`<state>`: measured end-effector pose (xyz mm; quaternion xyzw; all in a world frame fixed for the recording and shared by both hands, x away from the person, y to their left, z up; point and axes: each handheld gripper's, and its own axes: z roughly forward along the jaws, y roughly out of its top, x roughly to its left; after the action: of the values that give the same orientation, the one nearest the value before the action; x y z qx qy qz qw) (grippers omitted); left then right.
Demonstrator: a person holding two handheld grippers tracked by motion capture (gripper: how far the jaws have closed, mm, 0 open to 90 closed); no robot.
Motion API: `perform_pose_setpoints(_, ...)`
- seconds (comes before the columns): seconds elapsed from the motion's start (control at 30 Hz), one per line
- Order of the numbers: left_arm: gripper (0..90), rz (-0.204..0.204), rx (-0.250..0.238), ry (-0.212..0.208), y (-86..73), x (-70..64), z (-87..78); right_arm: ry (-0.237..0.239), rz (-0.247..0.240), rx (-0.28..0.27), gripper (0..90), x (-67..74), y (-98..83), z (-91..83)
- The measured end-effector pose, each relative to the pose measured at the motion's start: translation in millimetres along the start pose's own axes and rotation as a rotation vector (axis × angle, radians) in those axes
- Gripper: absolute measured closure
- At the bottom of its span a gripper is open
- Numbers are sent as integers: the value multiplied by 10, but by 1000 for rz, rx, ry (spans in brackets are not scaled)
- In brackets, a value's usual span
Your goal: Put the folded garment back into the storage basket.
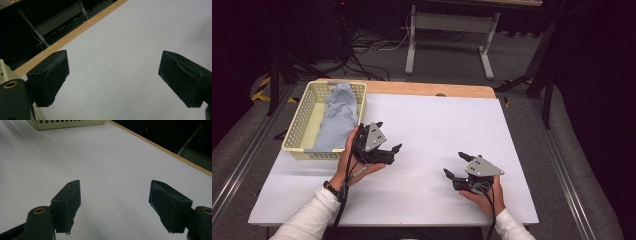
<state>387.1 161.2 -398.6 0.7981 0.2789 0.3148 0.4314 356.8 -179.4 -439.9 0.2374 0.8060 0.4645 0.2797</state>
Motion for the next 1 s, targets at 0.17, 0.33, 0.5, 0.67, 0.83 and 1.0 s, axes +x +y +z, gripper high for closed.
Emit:
perform_pose_setpoints(0.17,94,2,-3,-24,-85,-76,-18,7,17,-9,219,4,0,1)
perform_pose_setpoints(0.33,85,4,7,-40,-173,-161,-23,8,32,-22,175,9,5,-9)
perform_pose_setpoints(0.5,75,25,20,-65,-239,-235,-39,19,38,-34,131,23,10,-11)
perform_pose_setpoints(0.67,75,28,11,-93,-295,-298,-56,26,39,-47,90,42,7,-11)
perform_pose_setpoints(0.83,73,32,4,-111,-357,-364,-70,30,50,-50,79,48,1,-6)
perform_pose_setpoints(1.0,72,24,6,-119,-420,-400,-110,33,48,-43,79,79,-3,12)
